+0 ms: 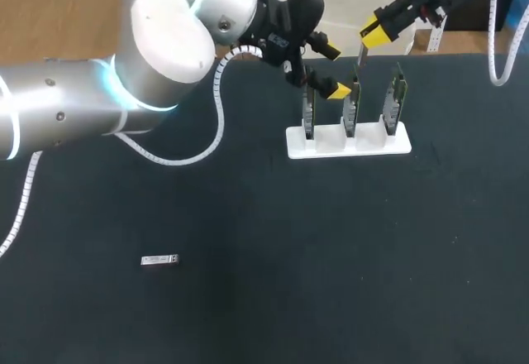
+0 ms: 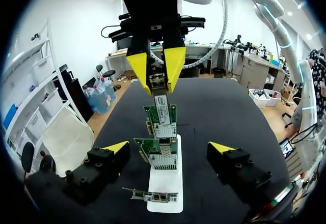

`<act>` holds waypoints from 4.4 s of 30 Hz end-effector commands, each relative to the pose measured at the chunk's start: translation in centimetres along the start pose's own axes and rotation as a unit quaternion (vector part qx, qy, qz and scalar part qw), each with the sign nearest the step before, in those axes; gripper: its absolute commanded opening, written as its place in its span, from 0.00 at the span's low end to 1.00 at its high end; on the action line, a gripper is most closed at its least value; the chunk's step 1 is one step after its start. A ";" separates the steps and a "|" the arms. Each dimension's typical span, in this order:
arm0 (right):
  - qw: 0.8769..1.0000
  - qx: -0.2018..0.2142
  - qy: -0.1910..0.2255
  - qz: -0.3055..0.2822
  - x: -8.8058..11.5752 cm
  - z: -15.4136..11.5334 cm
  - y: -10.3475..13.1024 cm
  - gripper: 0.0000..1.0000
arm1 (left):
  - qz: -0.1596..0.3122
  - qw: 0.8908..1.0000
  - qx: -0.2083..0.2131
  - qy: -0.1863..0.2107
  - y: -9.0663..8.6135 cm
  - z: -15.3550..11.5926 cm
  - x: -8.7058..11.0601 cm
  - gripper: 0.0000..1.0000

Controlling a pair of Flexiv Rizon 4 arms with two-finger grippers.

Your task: Pick up the optical module with the left hand, and insert it into the network port with the right hand.

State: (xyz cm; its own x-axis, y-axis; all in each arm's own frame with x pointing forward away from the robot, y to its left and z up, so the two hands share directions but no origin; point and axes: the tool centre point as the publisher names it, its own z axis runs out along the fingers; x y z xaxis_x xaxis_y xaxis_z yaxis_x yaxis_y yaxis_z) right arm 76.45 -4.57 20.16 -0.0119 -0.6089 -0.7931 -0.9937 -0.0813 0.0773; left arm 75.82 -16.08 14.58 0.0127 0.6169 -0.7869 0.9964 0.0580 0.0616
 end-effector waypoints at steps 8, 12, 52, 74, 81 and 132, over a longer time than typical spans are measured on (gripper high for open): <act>1.000 0.004 0.001 -0.001 0.1 -0.1 0.5 0.00 | 0.003 1.000 0.005 0.010 -0.9 0.2 0.1 1.00; 1.000 0.004 0.002 -0.002 0.2 -0.1 0.5 0.00 | 0.000 1.000 0.005 0.012 -0.9 0.2 0.1 1.00; 1.000 0.005 0.007 -0.003 0.1 -0.1 0.1 0.00 | -0.026 0.999 0.016 0.042 -0.6 0.8 0.5 1.00; 1.000 -0.013 0.006 0.013 1.7 1.4 -2.3 0.00 | -0.027 0.999 0.017 0.043 -0.6 0.8 0.6 1.00; 1.000 -0.018 0.014 0.006 1.0 1.8 -2.3 0.00 | -0.027 0.999 0.017 0.043 -0.6 0.8 0.6 1.00; 0.998 0.009 0.053 0.026 1.8 2.5 -0.2 0.00 | -0.027 0.999 0.017 0.043 -0.6 0.8 0.6 1.00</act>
State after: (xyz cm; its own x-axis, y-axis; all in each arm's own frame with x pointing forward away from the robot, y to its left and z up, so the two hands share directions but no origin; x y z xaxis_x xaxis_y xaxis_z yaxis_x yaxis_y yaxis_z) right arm 76.49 -4.00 17.27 -0.0541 -0.6888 -0.7229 -0.9933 -0.0367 0.1092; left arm 75.10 -16.31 13.59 -0.0447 0.6757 -0.7358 0.9977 0.0671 0.0011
